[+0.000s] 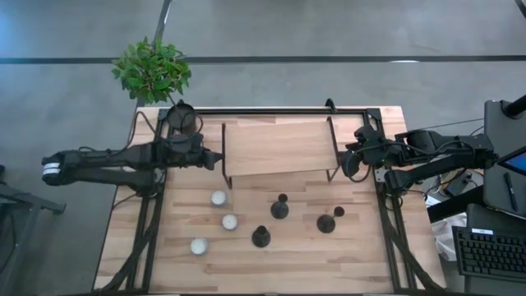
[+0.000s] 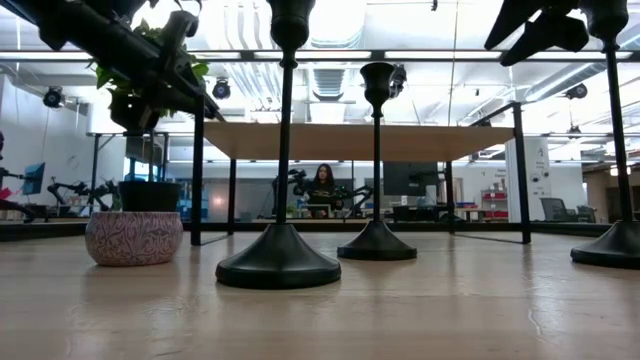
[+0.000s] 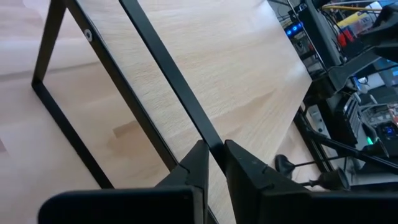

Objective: Pick & Place candle stick holders
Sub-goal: Adjust the shelf on the table, then put the middle right black candle holder on the shelf

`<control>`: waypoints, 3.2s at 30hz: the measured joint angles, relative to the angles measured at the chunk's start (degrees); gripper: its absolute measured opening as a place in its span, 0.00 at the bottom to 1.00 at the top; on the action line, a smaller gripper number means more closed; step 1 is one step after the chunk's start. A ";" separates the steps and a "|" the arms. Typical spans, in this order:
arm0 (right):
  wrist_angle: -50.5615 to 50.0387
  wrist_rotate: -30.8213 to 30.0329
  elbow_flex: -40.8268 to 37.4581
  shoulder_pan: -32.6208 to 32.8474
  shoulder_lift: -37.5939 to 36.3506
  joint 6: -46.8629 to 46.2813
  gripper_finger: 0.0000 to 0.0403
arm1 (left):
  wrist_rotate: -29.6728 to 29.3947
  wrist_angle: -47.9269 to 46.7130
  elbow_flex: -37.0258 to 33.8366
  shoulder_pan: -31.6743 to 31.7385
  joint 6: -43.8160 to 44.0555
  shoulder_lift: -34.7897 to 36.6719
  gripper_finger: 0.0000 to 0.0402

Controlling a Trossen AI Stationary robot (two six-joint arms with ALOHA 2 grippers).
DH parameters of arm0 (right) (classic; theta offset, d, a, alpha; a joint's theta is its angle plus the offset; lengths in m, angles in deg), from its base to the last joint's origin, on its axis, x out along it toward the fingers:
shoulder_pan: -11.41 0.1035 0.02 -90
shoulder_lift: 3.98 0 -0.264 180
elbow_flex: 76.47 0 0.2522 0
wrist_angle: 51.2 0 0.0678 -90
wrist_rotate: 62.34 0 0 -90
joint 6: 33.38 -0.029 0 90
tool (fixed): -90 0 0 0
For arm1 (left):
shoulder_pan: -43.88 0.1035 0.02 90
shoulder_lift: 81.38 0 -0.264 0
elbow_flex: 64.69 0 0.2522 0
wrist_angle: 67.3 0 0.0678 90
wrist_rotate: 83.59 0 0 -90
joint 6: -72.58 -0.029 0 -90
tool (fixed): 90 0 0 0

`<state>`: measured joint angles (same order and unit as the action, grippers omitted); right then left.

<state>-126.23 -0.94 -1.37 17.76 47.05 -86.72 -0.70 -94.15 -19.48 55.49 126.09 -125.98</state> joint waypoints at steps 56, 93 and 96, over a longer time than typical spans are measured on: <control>-1.15 8.01 0.04 0.20 -0.51 7.25 0.55 | 20.96 -18.98 4.84 14.15 -13.09 23.23 0.60; -18.01 -10.44 -4.28 56.02 9.52 -52.63 0.35 | 16.20 -20.00 4.92 14.15 -12.54 34.84 0.60; -22.95 -14.14 -4.31 57.57 11.48 -58.36 0.34 | 16.19 -19.99 4.92 14.15 -12.53 34.84 0.60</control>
<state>-149.18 -15.07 -5.68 75.32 58.52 -145.08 15.49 -114.14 -14.57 69.64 113.56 -91.14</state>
